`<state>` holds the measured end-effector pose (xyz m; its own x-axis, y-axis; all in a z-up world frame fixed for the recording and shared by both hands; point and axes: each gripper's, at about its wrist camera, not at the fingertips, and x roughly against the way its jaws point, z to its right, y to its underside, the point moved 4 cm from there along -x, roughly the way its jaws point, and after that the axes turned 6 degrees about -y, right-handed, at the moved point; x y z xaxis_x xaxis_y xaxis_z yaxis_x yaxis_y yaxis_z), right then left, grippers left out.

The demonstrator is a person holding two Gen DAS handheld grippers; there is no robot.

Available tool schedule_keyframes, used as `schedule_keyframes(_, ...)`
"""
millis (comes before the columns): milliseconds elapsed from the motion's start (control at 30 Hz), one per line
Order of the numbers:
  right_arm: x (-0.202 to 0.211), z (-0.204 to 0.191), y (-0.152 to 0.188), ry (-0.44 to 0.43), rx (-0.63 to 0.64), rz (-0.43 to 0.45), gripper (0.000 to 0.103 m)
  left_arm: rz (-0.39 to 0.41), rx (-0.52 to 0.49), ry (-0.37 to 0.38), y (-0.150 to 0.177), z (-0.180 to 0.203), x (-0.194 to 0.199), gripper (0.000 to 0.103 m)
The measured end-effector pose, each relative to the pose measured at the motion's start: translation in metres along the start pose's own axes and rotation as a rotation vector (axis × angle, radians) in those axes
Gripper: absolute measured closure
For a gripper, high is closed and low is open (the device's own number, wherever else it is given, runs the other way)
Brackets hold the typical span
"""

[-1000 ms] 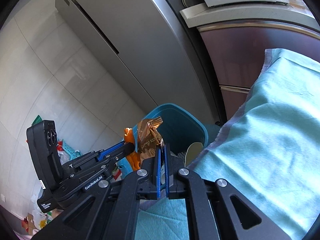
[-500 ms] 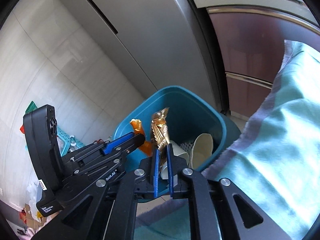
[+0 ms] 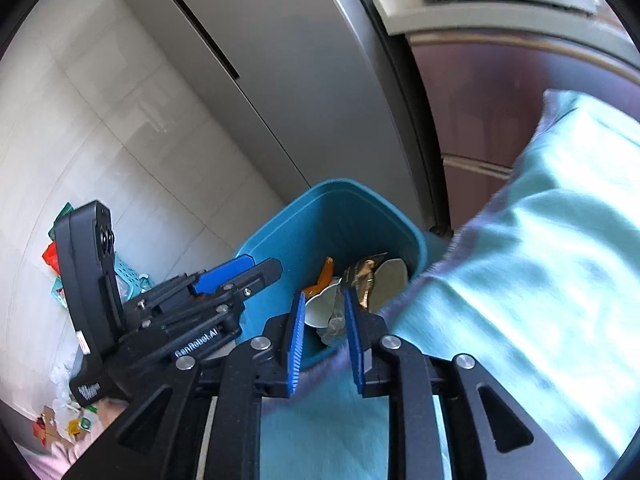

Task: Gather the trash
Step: 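Move both grippers back to the table toward the remaining peel and wrapper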

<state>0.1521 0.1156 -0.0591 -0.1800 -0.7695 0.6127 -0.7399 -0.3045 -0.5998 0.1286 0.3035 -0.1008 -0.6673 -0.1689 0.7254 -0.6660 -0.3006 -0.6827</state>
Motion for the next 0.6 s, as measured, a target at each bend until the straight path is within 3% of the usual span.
schedule_keyframes(167, 0.060, 0.015, 0.015, 0.050, 0.012, 0.098, 0.076, 0.053, -0.074, 0.113, 0.000, 0.041, 0.029, 0.053)
schedule_keyframes(333, 0.128, 0.037, 0.042, 0.141, -0.027, 0.203, 0.075, 0.057, -0.169, 0.244, 0.003, 0.102, 0.046, 0.053)
schedule_keyframes(600, 0.232, 0.083, 0.106, 0.357, -0.175, 0.348, 0.074, 0.043, -0.338, 0.384, 0.021, 0.212, 0.055, 0.052)
